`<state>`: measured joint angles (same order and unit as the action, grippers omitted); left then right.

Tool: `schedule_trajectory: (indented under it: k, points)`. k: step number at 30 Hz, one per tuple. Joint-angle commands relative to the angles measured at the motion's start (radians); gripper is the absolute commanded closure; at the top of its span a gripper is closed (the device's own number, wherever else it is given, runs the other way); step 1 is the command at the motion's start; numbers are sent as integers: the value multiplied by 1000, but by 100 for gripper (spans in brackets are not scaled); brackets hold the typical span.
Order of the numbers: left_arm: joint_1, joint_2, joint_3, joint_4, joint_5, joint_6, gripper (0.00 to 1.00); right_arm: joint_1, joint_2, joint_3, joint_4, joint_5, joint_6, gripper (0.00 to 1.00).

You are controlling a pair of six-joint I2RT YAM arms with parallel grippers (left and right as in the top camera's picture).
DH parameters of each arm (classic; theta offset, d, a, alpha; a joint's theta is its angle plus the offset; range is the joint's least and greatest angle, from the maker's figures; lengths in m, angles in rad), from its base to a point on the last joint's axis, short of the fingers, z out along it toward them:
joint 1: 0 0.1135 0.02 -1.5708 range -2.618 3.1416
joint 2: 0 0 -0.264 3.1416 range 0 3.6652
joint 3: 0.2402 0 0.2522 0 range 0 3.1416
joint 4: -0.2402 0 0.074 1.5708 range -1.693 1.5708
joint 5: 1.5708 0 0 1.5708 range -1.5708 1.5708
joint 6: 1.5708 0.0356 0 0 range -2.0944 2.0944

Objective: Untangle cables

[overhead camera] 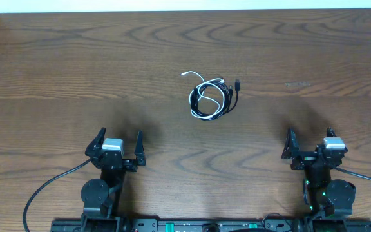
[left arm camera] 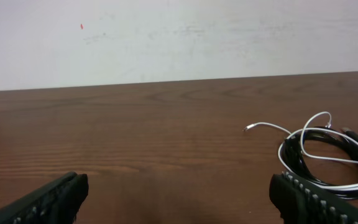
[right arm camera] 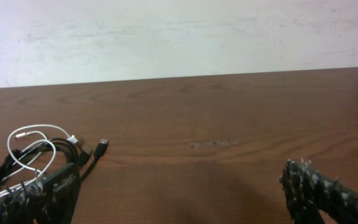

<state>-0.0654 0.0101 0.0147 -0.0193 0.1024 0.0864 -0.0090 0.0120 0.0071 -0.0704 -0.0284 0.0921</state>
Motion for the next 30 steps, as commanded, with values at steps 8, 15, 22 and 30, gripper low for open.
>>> schedule_trajectory:
  k: [8, 15, 22, 30]
  points:
    - [5, -5, -11, -42, 21, 6, 2, -6, -5, -2, -5, -8, 35, 1]
    - [5, 13, 3, -49, 73, 6, 2, -6, -5, -2, -4, -19, 35, 1]
    - [5, 179, 175, -179, 108, -16, 2, -6, 1, 33, -43, -141, 40, 1]
    - [5, 533, 517, -330, 187, -16, 2, -6, 108, 260, -225, -166, 51, 1]
